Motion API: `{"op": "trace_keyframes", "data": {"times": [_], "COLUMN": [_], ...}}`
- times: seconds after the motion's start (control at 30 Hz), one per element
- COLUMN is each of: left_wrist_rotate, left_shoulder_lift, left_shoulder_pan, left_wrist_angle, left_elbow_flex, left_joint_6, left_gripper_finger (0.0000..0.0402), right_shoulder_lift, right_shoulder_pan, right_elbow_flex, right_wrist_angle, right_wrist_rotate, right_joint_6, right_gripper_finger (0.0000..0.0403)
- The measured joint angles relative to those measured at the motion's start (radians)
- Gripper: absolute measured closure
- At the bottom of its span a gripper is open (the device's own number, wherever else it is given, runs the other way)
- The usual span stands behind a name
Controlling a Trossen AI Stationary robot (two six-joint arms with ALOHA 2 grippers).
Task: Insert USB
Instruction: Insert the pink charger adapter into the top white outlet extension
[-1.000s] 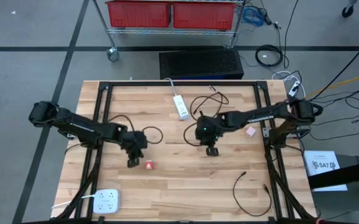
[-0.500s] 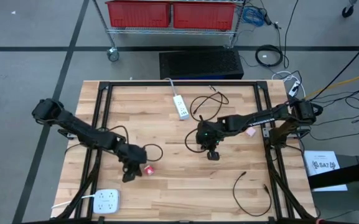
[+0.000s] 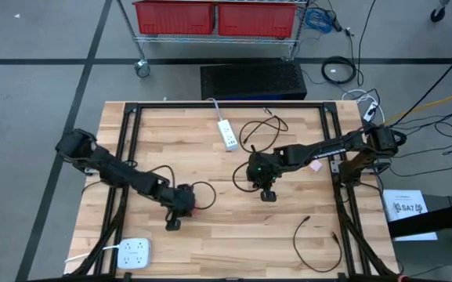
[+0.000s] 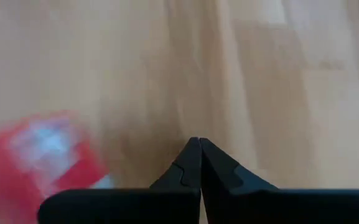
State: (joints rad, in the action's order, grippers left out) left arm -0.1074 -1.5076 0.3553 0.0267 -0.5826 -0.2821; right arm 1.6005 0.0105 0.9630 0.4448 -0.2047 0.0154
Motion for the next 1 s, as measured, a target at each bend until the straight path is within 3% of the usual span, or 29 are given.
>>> {"op": "trace_keyframes", "data": {"times": [0.17, 0.3, 0.43, 0.53, 0.77, 1.0], "left_wrist_rotate": [0.078, 0.188, 0.268, 0.269, 0.26, 0.112], "left_shoulder_lift": [-0.033, 0.02, 0.1, 0.132, 0.11, 0.016], "left_shoulder_pan": [-0.06, -0.116, -0.159, -0.18, -0.207, -0.24], "left_wrist_angle": [0.023, 0.209, 0.488, 0.578, 0.61, 0.607], "left_elbow_flex": [-0.095, -0.182, -0.246, -0.249, -0.249, -0.25], "left_joint_6": [0.137, 0.163, 0.023, -0.139, -0.344, -0.472], "left_gripper_finger": [0.0401, 0.0401, 0.0401, 0.0391, 0.0308, 0.0211], "right_shoulder_lift": [0.0, 0.0, 0.0, 0.0, 0.0, 0.0], "right_shoulder_pan": [0.0, 0.0, 0.005, 0.005, 0.005, 0.01], "right_elbow_flex": [0.0, 0.0, 0.0, 0.0, 0.0, 0.0], "right_wrist_angle": [0.002, 0.02, 0.044, 0.047, 0.044, 0.045], "right_wrist_rotate": [0.0, 0.0, 0.0, 0.0, -0.001, -0.002], "right_joint_6": [0.0, 0.0, -0.001, -0.003, -0.021, -0.039], "right_gripper_finger": [0.0403, 0.0403, 0.0403, 0.0403, 0.0403, 0.0403]}}
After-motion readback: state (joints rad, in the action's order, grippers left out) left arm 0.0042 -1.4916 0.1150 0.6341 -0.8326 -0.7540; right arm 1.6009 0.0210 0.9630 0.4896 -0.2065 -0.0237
